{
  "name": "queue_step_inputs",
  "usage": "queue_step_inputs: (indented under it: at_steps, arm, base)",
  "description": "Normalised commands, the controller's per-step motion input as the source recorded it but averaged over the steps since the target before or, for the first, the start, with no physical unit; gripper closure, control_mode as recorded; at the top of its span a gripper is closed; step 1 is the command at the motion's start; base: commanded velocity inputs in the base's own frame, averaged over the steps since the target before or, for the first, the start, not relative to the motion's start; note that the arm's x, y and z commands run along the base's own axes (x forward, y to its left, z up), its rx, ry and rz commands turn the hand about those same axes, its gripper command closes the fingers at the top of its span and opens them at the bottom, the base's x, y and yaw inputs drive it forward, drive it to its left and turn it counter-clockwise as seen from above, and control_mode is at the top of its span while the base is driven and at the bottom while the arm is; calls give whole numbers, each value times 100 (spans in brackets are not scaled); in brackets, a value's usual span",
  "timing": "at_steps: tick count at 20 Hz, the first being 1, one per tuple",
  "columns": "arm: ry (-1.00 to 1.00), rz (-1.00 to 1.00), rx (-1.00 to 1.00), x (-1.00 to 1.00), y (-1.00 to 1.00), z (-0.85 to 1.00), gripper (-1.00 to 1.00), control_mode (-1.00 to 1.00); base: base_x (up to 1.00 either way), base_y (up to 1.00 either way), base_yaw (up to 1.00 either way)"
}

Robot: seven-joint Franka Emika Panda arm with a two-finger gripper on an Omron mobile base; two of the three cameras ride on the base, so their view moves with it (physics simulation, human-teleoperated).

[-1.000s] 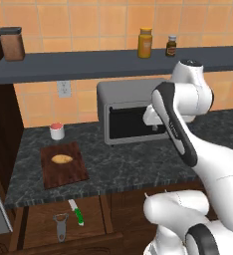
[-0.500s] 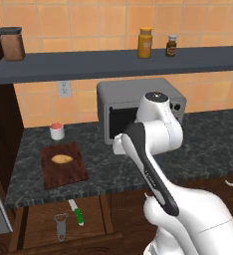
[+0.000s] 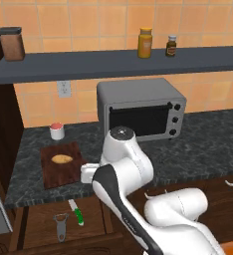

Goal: Place the appropriate cutting tool for cutting the potato skin on the cutting board.

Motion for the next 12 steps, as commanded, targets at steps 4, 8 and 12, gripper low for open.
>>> queue_step_inputs:
  at_steps: [4,8,12]
  arm:
    - [3,-2,5,-43,70,-32,-100,-100]
    - [7,0,4,-49,55,-34,-100,-100]
    - [9,0,0,-14,50,-45,-100,-100]
  base:
    - [0,0,0]
    - [0,0,0]
    - [0,0,0]
